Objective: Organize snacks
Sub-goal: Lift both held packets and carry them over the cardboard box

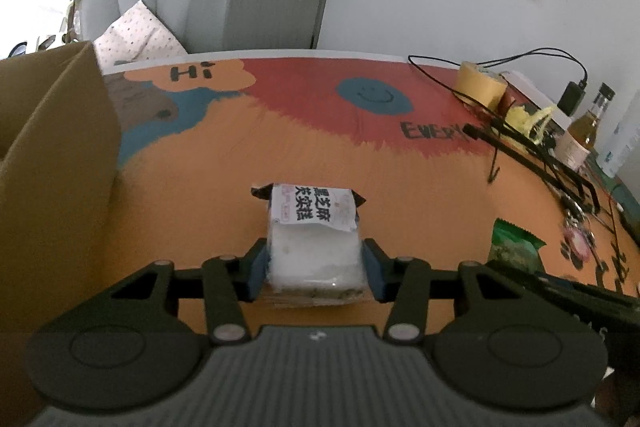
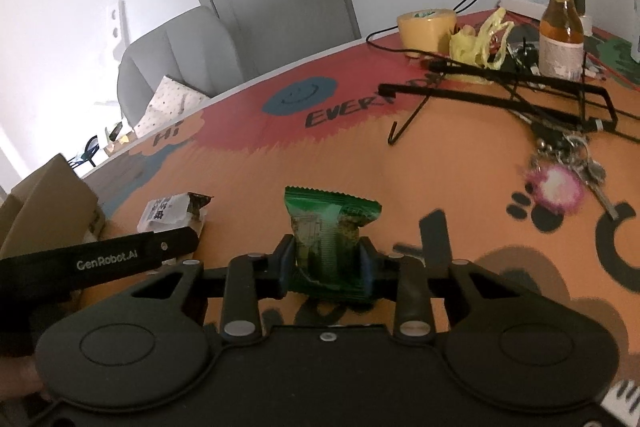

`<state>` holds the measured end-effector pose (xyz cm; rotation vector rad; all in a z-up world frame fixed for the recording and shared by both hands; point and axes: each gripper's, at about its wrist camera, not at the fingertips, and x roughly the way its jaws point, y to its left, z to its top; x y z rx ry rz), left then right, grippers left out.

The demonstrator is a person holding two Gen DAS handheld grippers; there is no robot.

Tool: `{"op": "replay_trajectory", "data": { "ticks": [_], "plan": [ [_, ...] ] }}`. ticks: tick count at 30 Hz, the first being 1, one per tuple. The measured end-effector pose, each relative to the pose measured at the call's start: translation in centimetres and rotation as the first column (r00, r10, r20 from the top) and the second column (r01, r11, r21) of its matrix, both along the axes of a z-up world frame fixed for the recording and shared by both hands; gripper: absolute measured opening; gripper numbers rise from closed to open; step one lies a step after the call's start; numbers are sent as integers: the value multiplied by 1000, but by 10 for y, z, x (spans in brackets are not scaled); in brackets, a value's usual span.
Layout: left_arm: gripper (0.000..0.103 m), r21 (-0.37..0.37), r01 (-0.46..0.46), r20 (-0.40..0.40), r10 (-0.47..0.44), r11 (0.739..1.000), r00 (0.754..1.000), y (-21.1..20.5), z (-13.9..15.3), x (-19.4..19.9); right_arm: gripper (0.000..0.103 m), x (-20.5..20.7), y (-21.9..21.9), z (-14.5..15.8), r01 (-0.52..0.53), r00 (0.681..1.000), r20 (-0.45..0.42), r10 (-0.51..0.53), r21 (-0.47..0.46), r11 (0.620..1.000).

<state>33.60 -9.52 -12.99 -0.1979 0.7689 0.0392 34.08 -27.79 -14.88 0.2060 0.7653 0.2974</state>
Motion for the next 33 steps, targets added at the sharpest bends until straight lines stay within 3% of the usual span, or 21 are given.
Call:
{"op": "replay_trajectory", "data": {
  "ticks": [12,20,33],
  "plan": [
    [46,-11,24,15,-24,1000,1000,5,13,-41,30,-37,14,13,-24,1000,16,24,-9,1000],
    [44,-20,39,85,-37,999,996,13,37,-61,29,-50,27,34,-39,997,66,40,-13,999],
    [44,-28,-18,205,23,999,979,42,87,-79,29,-52,55,71,-95,983,158,93,5,995]
  ]
}}
